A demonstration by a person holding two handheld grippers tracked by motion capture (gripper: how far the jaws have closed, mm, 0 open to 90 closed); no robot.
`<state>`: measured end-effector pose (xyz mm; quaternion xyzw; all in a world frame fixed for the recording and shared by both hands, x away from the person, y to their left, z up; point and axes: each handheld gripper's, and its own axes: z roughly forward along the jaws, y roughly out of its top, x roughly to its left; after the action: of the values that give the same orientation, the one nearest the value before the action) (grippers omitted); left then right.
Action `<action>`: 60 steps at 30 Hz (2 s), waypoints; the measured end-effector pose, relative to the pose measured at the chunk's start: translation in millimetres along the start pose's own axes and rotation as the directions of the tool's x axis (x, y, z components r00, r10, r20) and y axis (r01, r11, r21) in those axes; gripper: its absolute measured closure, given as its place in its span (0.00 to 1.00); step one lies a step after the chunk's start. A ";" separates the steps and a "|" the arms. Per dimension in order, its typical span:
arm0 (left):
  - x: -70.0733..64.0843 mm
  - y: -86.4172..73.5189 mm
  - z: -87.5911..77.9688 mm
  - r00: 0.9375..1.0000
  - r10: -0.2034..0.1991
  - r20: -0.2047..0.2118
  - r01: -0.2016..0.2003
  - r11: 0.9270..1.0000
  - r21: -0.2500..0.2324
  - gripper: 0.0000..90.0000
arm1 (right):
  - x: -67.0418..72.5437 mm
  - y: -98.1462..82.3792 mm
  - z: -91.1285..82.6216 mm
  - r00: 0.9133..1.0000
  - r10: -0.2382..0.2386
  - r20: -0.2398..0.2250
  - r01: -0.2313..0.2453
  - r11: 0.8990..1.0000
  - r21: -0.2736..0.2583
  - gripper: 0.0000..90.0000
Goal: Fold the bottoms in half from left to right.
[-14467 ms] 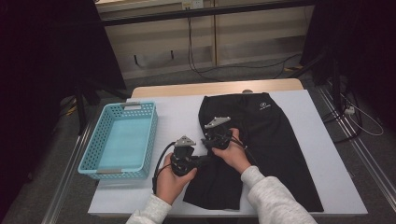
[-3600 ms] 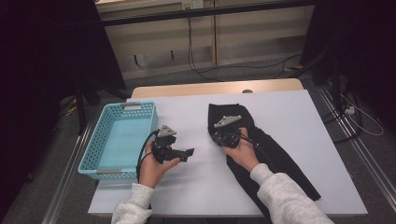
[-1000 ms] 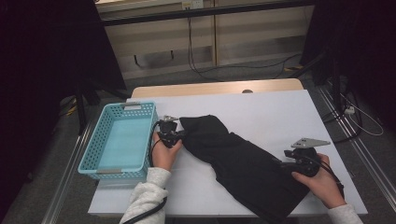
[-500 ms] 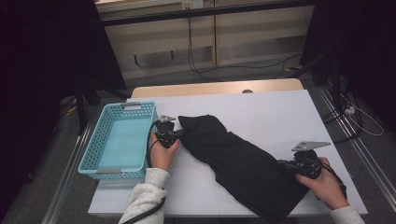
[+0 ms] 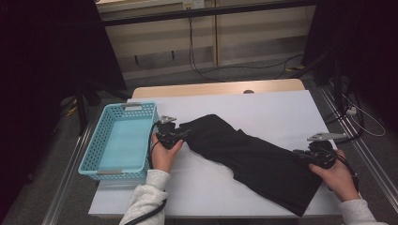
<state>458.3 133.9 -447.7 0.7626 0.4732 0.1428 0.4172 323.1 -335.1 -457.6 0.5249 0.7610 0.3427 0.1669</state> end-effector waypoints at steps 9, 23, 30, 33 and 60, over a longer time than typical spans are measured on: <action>10.9 1.9 25.3 0.997 -0.021 -0.078 0.023 0.999 0.027 0.57 | 15.2 6.2 -3.1 0.999 -0.042 -0.012 0.042 0.999 -0.034 0.60; 18.8 19.6 29.3 0.996 -0.065 -0.059 0.066 0.998 0.018 0.95 | 25.3 6.5 -10.2 0.997 -0.076 -0.030 0.074 0.996 -0.058 0.56; 27.4 27.5 20.4 0.991 -0.090 -0.094 0.087 0.995 -0.041 0.95 | 22.1 3.8 -21.1 0.998 -0.058 -0.001 0.058 0.996 -0.068 0.55; 28.7 26.3 19.7 0.992 -0.082 -0.099 0.079 0.996 -0.038 0.95 | 16.9 0.8 -24.6 0.999 -0.044 0.016 0.045 0.997 -0.065 0.61; 9.1 13.5 11.0 0.999 0.007 -0.038 -0.006 1.000 0.029 0.43 | 6.5 -6.6 -20.7 0.997 -0.036 0.070 0.039 0.999 -0.038 0.98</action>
<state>477.8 133.4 -445.6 0.7671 0.4806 0.1519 0.3968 303.4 -337.7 -446.8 0.5187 0.7576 0.3360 0.2099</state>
